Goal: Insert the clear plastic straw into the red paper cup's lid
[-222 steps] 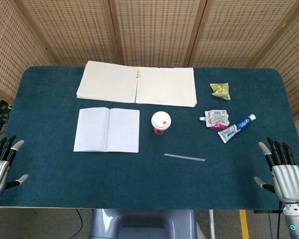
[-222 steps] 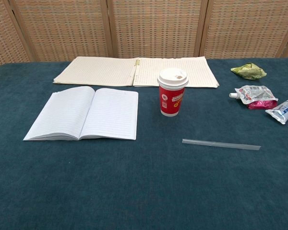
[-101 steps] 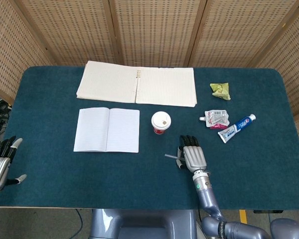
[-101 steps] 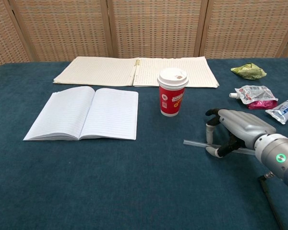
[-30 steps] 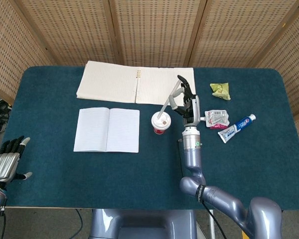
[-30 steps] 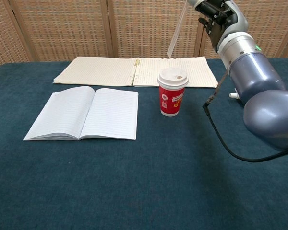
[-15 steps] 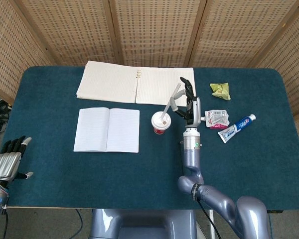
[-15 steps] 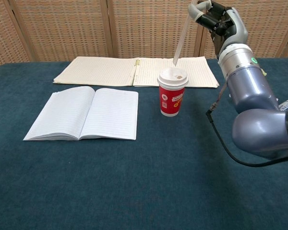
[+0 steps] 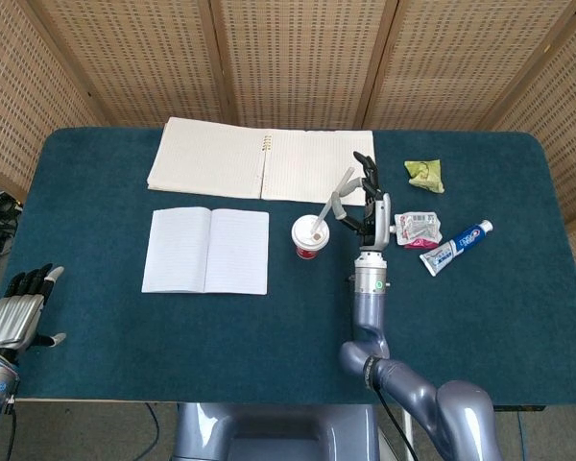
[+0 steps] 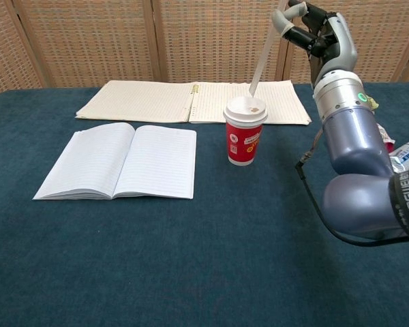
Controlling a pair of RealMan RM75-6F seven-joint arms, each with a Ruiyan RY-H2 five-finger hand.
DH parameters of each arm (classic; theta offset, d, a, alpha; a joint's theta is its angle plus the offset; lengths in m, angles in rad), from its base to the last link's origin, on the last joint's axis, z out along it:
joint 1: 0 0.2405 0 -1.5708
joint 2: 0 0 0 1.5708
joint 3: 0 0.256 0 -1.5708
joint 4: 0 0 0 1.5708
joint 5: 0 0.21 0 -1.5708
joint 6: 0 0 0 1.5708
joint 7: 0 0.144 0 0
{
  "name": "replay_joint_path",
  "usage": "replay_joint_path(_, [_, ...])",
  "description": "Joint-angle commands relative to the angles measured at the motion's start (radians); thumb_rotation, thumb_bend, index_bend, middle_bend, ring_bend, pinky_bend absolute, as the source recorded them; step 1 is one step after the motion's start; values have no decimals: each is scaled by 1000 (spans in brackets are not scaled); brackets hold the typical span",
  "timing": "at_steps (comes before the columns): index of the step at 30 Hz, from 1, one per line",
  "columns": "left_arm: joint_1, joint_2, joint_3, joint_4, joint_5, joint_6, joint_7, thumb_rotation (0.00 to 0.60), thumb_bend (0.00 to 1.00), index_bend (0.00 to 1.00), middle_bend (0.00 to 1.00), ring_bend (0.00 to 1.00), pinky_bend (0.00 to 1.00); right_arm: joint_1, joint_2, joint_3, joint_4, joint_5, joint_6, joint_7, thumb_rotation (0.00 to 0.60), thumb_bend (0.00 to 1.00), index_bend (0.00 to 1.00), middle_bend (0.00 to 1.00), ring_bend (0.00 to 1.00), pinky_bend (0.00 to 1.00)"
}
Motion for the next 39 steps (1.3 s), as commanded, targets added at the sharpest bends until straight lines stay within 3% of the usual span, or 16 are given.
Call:
replay_joint_path(1, [-1, 0, 1, -1, 0, 0, 1, 600, 70, 0, 0, 0, 0, 0, -4, -2, 8, 3, 5, 5, 600, 544, 663, 245, 3, 0])
replay_joint_path(39, [-8, -1, 10, -1, -4, -9, 7, 600, 70, 0, 0, 0, 0, 13, -48, -35, 78, 14, 15, 25, 600, 544, 661, 243, 3, 0])
